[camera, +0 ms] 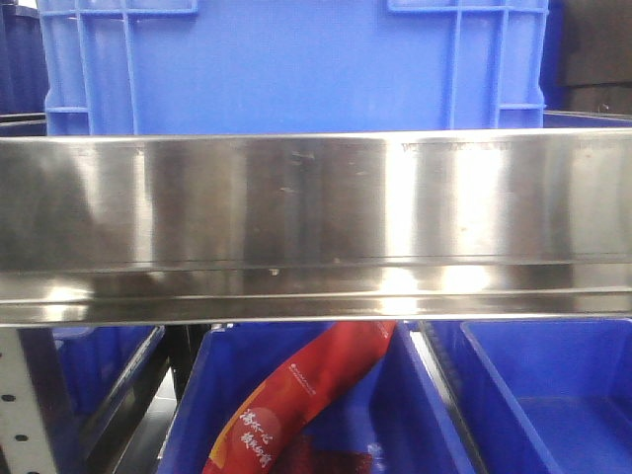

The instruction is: Grab block from conveyor and place in blue bin

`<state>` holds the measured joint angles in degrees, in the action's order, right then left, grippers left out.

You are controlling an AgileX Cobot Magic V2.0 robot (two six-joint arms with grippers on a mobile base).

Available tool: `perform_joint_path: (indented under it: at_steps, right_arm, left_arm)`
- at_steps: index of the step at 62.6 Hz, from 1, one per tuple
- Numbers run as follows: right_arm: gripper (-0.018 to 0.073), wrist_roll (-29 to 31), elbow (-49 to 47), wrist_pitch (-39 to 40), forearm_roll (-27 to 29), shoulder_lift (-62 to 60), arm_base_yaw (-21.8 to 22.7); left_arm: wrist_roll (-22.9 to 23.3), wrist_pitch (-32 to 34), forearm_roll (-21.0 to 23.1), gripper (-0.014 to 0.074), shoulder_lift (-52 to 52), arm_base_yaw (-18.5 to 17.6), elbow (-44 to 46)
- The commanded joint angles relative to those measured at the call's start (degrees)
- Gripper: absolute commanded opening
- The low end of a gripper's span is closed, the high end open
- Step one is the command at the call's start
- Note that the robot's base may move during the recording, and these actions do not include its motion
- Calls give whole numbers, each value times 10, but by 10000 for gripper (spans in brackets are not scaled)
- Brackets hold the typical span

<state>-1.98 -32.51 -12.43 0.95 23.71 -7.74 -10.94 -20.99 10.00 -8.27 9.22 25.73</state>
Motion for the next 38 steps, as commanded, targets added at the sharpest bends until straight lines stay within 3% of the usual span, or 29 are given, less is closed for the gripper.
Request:
perform_joint_path:
  at_steps: [1, 5, 15, 21, 38]
  right_arm:
    - [-162, 13, -42, 4, 1, 40, -24]
    - [-162, 24, -70, 7, 1, 75, -43]
    - [-162, 26, -125, 62, 1, 190, -99]
    - [-162, 26, -167, 108, 1, 256, -125]
    - [-162, 26, -314, 95, 1, 407, -177]
  left_arm:
    - [-47, -51, 12, -111, -32, 1, 53]
    - [-87, -54, 49, -111, -62, 1, 81]
    - [-255, -42, 243, -111, -141, -30, 134]
    - [-352, -45, 298, -111, -198, -59, 169]
    - [-358, -46, 318, -111, -401, -149, 331]
